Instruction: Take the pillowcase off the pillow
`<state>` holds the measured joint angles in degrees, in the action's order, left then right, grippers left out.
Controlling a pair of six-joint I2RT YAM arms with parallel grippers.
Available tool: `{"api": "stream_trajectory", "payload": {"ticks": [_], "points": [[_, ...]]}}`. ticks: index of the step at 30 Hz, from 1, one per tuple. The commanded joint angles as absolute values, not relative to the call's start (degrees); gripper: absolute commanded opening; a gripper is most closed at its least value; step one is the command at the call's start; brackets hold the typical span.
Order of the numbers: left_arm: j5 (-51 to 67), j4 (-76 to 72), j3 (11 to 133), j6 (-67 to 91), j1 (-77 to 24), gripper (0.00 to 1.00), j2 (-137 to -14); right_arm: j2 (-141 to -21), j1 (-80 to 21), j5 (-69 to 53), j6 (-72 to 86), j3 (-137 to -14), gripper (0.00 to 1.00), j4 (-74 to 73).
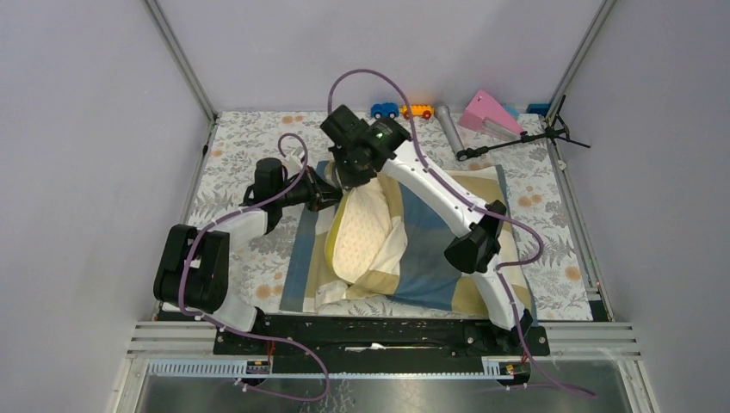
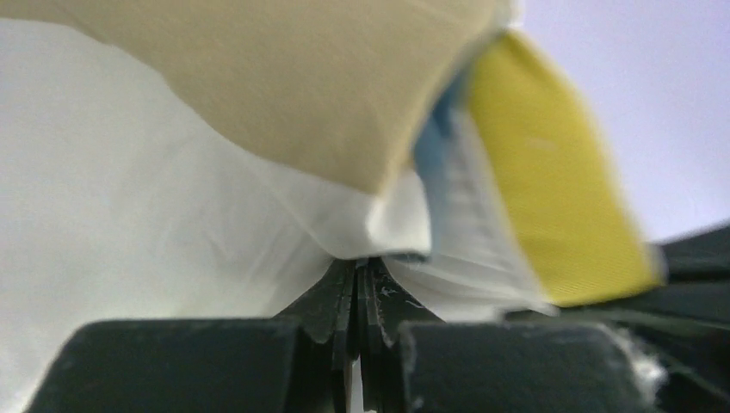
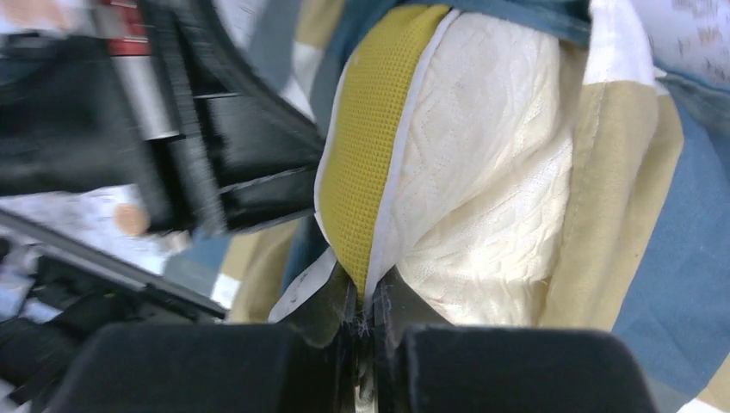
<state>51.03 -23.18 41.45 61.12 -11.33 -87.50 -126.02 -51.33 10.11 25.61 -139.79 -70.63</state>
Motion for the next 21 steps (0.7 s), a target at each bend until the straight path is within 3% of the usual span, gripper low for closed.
{"api": "stream_trajectory", "payload": {"ticks": [1,11,19,21], "points": [[51.9,-18.5,44.1,56.7,-8.9,0.03,-86.2,-118.7,-51.0,2.2,23.5,-153.3,0.0,-62.8],[37.6,14.3,48.4,38.6,-6.9,0.0,-95.6,-104.5,-42.7,3.6,31.0,-144.9,0.0,-44.7],[37.7,13.7,43.5,38.2,-7.2,0.01,-96.6,-97.2,-39.9,4.4,28.8,-137.5,0.0,-31.2],[38.7,13.6,44.5,37.7,-7.3,0.06,-93.5,-97.9,-39.8,3.1,29.6,-135.6,0.0,-32.6]]}}
